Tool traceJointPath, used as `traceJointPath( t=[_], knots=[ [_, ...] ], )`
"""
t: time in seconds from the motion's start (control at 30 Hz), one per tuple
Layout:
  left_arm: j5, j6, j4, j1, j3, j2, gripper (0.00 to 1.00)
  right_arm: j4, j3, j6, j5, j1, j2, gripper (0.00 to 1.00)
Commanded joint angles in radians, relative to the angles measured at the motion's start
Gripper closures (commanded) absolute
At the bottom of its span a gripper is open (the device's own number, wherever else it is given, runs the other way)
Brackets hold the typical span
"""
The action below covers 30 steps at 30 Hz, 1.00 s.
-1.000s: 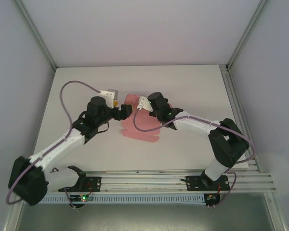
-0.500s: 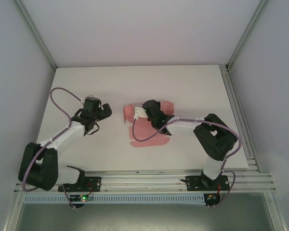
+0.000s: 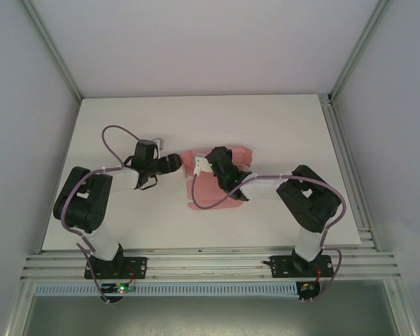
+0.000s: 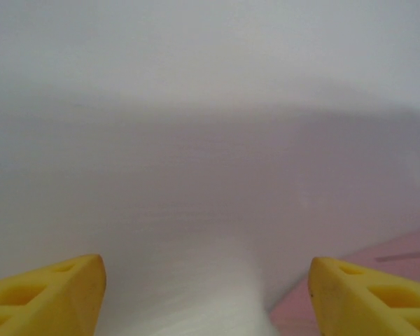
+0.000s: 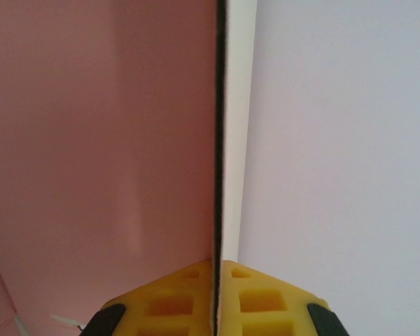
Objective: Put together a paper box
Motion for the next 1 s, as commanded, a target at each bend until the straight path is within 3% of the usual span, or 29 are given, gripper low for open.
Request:
traceJointPath(
  t=[0.0, 0.23, 0.43, 0.97],
  knots=[
    [0.224, 0.087, 0.240, -0.006, -0.004, 0.026, 0.28, -0.028, -0.011, 0.028, 0.000, 0.009, -0.001, 1.00],
    [0.350, 0.144, 0.273, -0.027, -0.020, 0.055, 0.39, -0.046, -0.014, 0.042, -0.008, 0.003, -0.003, 1.00],
    [0.337, 0.175, 0.246, -0.069, -0.008, 0.051, 0.44, -0.106, 0.008, 0.091, -0.029, -0.005, -0.013, 1.00],
    [0.281, 0.196, 0.222, -0.105, -0.099, -0.021, 0.46, -0.130, -0.012, 0.104, -0.025, -0.011, -0.024, 1.00]
  ],
)
